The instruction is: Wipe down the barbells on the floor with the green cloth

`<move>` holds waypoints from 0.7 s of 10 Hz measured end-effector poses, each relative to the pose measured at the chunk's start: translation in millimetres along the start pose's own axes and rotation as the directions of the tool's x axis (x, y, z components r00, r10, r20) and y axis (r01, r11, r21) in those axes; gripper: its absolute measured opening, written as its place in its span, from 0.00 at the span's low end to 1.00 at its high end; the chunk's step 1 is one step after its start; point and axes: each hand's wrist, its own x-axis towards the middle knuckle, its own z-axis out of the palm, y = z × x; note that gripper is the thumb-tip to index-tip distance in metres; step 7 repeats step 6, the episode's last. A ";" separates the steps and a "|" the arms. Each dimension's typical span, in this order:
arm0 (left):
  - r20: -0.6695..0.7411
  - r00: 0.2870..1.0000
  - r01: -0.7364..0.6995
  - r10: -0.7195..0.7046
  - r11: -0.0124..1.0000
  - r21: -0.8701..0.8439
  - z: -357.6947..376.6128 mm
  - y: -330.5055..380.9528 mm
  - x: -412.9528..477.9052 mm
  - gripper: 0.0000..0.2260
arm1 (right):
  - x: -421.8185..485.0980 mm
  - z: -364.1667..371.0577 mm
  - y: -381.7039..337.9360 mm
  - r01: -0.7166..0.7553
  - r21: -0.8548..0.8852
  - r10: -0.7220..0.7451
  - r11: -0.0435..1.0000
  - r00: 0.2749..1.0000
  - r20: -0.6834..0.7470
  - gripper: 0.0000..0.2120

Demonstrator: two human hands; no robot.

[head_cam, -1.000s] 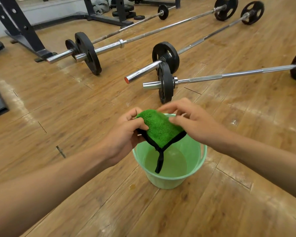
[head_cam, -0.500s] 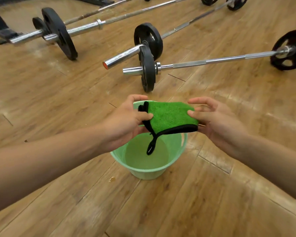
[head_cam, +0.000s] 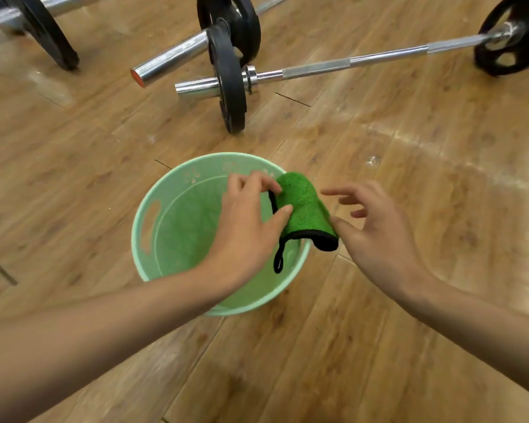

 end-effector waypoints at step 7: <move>0.168 0.985 0.033 -0.039 0.999 0.042 -18.8 28.3 -29.6 0.18 | -9.1 12.7 -43.5 -0.414 0.244 0.402 0.877 0.910 0.097 0.14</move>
